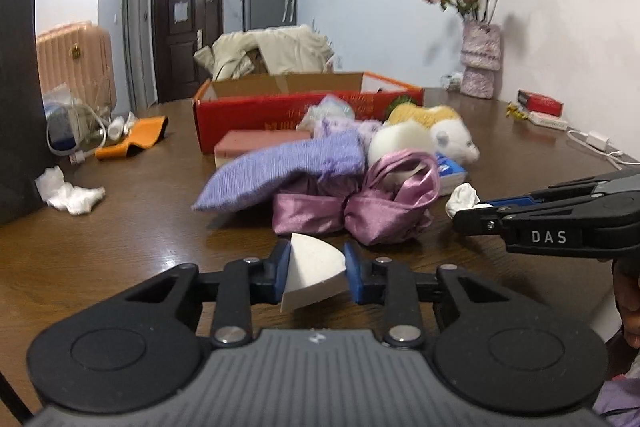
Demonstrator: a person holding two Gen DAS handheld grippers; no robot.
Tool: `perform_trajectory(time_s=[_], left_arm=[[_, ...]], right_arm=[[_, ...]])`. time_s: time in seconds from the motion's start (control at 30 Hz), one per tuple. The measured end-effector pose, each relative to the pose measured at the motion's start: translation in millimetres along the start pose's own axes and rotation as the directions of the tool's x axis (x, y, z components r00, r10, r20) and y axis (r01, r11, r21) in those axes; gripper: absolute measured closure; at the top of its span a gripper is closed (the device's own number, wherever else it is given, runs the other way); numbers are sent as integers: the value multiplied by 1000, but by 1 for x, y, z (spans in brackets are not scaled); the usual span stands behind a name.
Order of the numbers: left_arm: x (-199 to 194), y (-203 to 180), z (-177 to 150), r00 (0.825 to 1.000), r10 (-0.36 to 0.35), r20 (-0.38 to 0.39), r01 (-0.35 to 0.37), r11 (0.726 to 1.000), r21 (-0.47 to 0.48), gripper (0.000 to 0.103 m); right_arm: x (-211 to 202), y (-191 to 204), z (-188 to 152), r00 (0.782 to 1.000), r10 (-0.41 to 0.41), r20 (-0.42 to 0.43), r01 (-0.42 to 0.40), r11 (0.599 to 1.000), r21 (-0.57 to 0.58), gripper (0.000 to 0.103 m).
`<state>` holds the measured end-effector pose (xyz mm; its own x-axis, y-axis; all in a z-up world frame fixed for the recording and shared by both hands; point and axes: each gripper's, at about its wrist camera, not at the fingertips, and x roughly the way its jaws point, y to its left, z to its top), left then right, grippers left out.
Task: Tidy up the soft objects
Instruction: 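Grasp the white sponge wedge with the left tool while the right tool grasps the crumpled tissue, then carry the wedge into the cardboard box and release while the right tool drops the tissue there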
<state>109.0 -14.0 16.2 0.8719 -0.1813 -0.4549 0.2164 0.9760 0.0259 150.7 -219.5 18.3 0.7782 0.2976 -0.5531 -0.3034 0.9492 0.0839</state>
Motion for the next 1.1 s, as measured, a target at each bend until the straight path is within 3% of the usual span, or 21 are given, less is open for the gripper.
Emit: perform_trajectory(time_s=[0.23, 0.37, 0.47, 0.57, 0.63, 0.7, 0.83, 0.9, 0.97, 1.0, 1.03, 1.07, 1.1], left_arm=[[-29, 53, 53, 995, 30, 94, -24, 998, -63, 73], [-13, 85, 112, 991, 52, 123, -40, 995, -97, 72], [24, 108, 166, 990, 33, 134, -14, 989, -144, 72], [88, 120, 213, 996, -3, 86, 16, 990, -142, 72], [144, 120, 234, 998, 46, 49, -41, 995, -95, 71], [207, 122, 248, 997, 73, -34, -75, 995, -71, 71], [308, 129, 260, 976, 119, -181, -139, 985, -103, 71], [341, 135, 259, 960, 126, -250, -159, 981, -115, 70], [365, 143, 259, 944, 137, -299, -186, 973, -140, 55], [371, 146, 259, 946, 140, -294, -189, 971, -146, 41], [371, 149, 257, 953, 127, -274, -172, 973, -150, 31], [369, 153, 257, 958, 115, -263, -158, 977, -146, 27], [367, 152, 257, 963, 112, -247, -149, 980, -136, 24]], right_arm=[[-45, -7, 27, 987, -18, 160, 30, 997, -75, 82], [-48, -27, 81, 972, 44, 233, -22, 995, -98, 82], [-28, -50, 136, 965, 80, 249, -58, 994, -94, 82], [22, -74, 195, 971, 126, 204, -115, 991, -64, 82], [71, -90, 230, 981, 132, 141, -129, 991, -31, 82], [125, -105, 258, 989, 141, 43, -142, 990, 7, 82], [244, -123, 288, 994, 12, -104, -13, 1000, -8, 81], [291, -126, 292, 982, -54, -180, 45, 998, -52, 81], [322, -129, 292, 967, -127, -223, 115, 991, -64, 75], [332, -128, 293, 961, -152, -231, 136, 987, -83, 72], [336, -126, 292, 962, -163, -218, 145, 985, -97, 62], [337, -125, 292, 964, -178, -198, 159, 981, -108, 50], [337, -124, 292, 966, -184, -184, 165, 980, -115, 47]])
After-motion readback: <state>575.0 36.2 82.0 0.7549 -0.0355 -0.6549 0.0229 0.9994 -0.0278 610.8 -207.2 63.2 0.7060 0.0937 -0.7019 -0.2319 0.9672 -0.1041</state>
